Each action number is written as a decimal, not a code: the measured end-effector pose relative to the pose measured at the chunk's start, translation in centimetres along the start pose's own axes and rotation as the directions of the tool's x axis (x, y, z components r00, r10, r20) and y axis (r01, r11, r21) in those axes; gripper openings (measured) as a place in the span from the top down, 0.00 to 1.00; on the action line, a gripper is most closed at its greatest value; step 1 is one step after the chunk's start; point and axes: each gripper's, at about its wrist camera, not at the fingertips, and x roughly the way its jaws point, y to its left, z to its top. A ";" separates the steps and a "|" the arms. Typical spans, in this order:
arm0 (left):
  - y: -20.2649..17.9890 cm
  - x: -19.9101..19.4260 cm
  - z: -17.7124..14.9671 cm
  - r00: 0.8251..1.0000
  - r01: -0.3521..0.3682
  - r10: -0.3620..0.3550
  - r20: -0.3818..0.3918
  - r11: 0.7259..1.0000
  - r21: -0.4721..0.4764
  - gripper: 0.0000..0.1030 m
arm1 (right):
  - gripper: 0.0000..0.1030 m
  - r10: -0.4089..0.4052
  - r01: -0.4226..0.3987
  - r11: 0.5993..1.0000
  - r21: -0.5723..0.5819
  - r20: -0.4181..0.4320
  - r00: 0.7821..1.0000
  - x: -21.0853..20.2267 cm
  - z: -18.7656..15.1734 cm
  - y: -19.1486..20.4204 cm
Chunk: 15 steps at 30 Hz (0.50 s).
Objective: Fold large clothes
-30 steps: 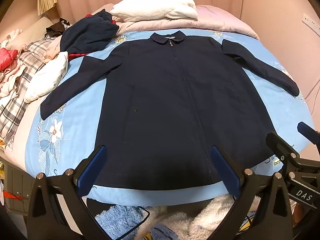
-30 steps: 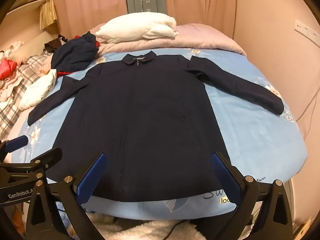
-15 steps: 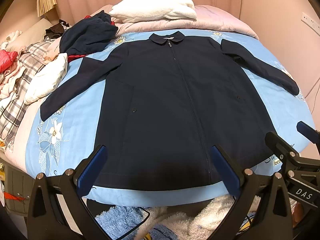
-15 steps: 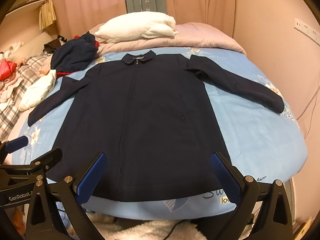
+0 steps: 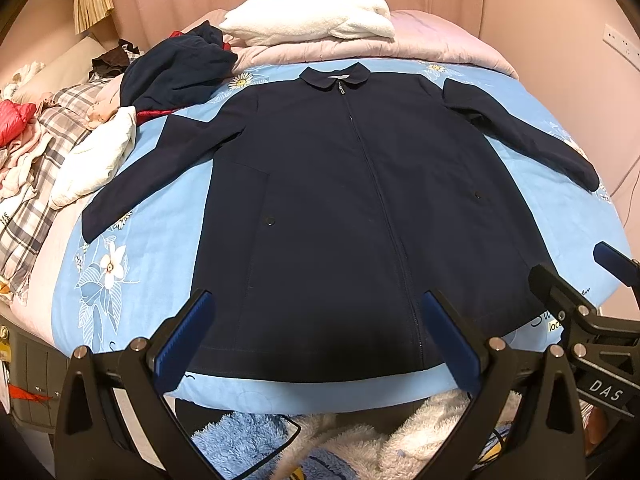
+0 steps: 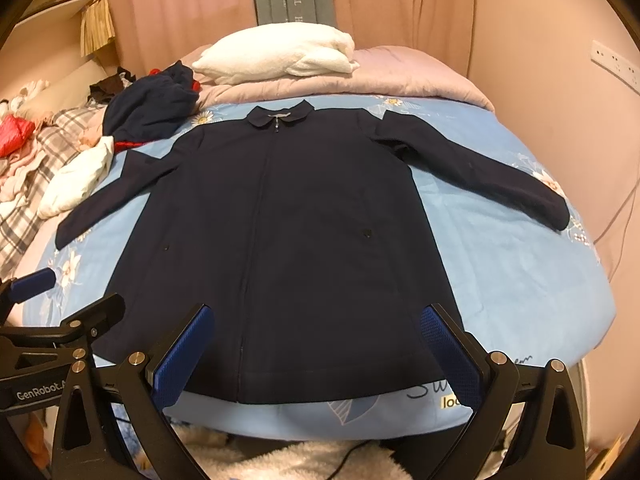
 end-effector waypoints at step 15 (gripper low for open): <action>0.2 0.1 0.0 1.000 -0.001 0.001 -0.001 1.000 0.004 0.00 | 0.01 0.004 -0.004 1.000 0.000 -0.009 1.000 0.2 -0.1 0.2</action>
